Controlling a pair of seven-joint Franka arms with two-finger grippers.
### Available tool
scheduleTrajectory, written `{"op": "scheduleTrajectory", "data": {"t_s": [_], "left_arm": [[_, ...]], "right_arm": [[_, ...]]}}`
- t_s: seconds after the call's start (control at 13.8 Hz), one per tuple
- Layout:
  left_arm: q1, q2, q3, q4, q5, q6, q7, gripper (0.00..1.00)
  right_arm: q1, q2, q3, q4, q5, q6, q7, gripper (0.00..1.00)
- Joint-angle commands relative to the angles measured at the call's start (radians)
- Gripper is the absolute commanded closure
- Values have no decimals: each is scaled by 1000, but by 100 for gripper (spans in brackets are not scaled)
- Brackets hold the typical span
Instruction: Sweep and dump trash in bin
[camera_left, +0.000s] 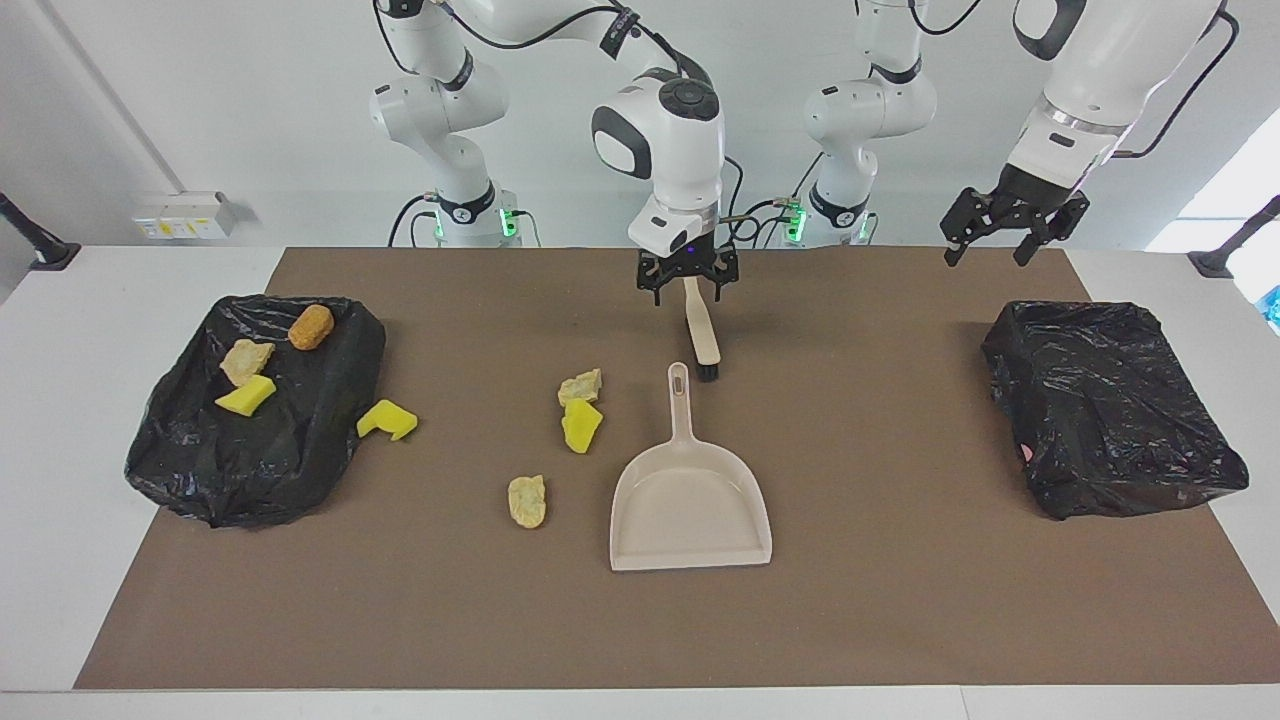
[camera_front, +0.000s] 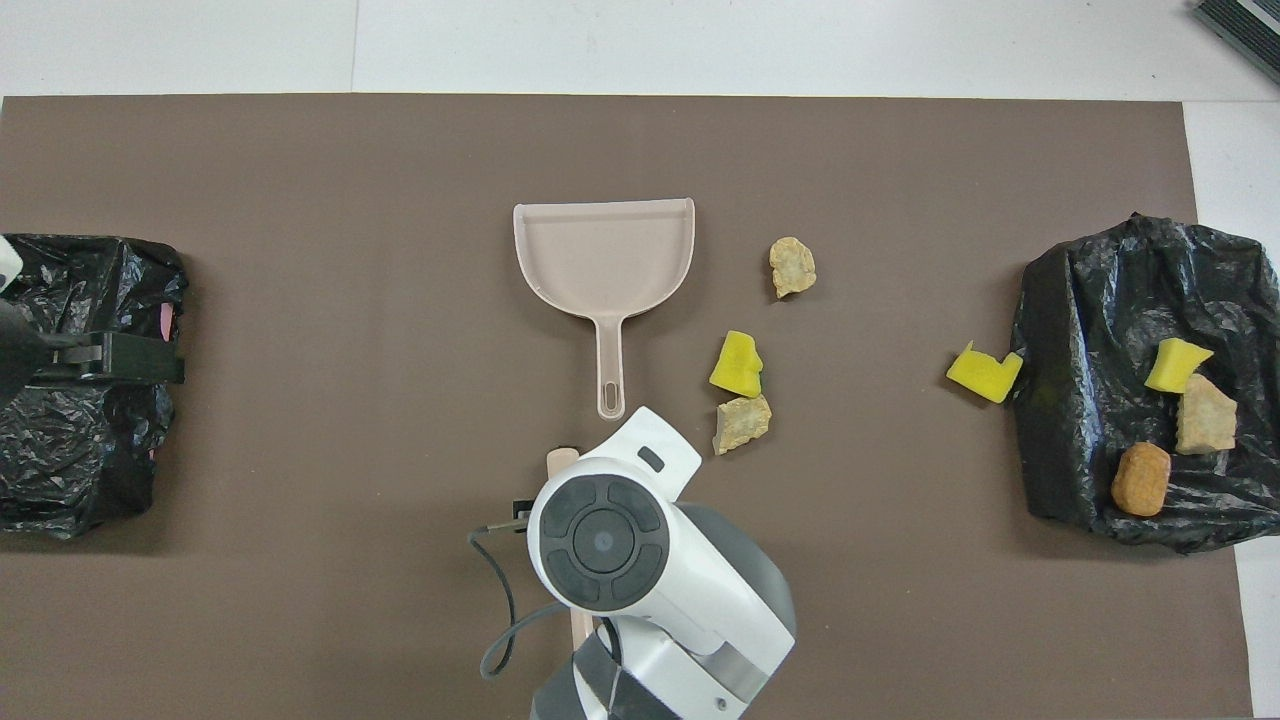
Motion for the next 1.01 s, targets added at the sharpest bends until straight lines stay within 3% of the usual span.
{"op": "scheduleTrajectory", "data": {"t_s": [0.0,0.29,0.65,0.94], "left_arm": [[-35,28,8,-13,5,82,-31,0],[-74,83,8,-11,5,200,-155,0],[-129,155,7,-10,5,332,-238,0],[-248,235,8,4,8,432,-356,0]], "right_arm": [[46,-56,-1,-121,40,70,57,0],[100,-47,-3,-241,40,190,61,2],[143,-44,-1,-249,46,184,73,23],[149,-42,-1,-278,63,176,73,28]]}}
